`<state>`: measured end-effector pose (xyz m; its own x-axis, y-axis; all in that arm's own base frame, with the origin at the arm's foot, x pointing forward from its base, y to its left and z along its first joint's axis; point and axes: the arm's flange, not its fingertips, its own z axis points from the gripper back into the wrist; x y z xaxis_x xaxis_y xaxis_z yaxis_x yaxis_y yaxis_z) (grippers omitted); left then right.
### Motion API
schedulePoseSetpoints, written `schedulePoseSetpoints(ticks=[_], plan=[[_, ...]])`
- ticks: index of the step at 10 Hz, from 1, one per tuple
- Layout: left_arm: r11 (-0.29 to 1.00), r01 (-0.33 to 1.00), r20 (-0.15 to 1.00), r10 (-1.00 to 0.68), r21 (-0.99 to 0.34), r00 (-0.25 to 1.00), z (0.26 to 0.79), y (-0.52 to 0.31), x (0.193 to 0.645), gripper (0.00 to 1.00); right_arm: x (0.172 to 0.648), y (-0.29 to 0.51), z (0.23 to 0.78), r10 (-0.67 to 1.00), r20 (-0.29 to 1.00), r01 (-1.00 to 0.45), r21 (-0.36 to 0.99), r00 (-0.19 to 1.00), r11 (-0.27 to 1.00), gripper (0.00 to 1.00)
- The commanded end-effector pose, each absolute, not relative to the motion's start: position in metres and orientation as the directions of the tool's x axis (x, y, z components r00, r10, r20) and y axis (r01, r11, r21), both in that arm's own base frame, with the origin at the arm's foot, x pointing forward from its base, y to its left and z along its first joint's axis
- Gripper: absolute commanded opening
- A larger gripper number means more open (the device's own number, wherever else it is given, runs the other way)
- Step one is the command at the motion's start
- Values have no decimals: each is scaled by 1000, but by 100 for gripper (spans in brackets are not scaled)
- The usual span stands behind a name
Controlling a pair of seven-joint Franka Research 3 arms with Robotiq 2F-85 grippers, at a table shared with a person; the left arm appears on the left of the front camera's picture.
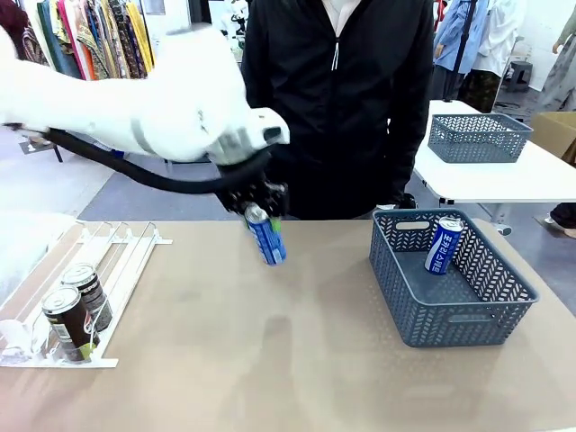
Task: Retrieve and store the cans from the dispenser.
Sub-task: Pick up the last remaining can from one row of the Automatic Can Dispenser and place it in the middle of the table.
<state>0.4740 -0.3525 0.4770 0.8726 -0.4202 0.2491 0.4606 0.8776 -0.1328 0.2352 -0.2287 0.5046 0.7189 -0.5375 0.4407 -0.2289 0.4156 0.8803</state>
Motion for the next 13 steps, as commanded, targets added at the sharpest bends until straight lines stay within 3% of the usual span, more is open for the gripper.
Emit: schedulePoseSetpoints(ticks=[1,3,8,9,10,11,13], plan=[[858,512,199,-493,-51,847,449,-371,466,0,238,-229,507,-539,466,-261,872,702,414,100],[794,607,121,-606,30,786,427,-385,457,0,238,-229,507,-539,466,-261,872,702,414,100],[782,623,61,-623,12,780,422,-387,460,0,238,-229,507,-539,466,-261,872,702,414,100],[784,620,57,-620,15,783,422,-386,461,33,238,-229,507,-539,466,-261,872,702,414,100],[784,621,51,-621,14,782,422,-386,461,90,238,-229,507,-539,466,-261,872,702,414,100],[784,620,50,-620,13,783,422,-387,461,100,238,-229,507,-539,466,-261,872,702,414,100],[787,617,58,-616,11,785,422,-386,462,100,238,-229,507,-539,466,-261,872,702,414,100]])
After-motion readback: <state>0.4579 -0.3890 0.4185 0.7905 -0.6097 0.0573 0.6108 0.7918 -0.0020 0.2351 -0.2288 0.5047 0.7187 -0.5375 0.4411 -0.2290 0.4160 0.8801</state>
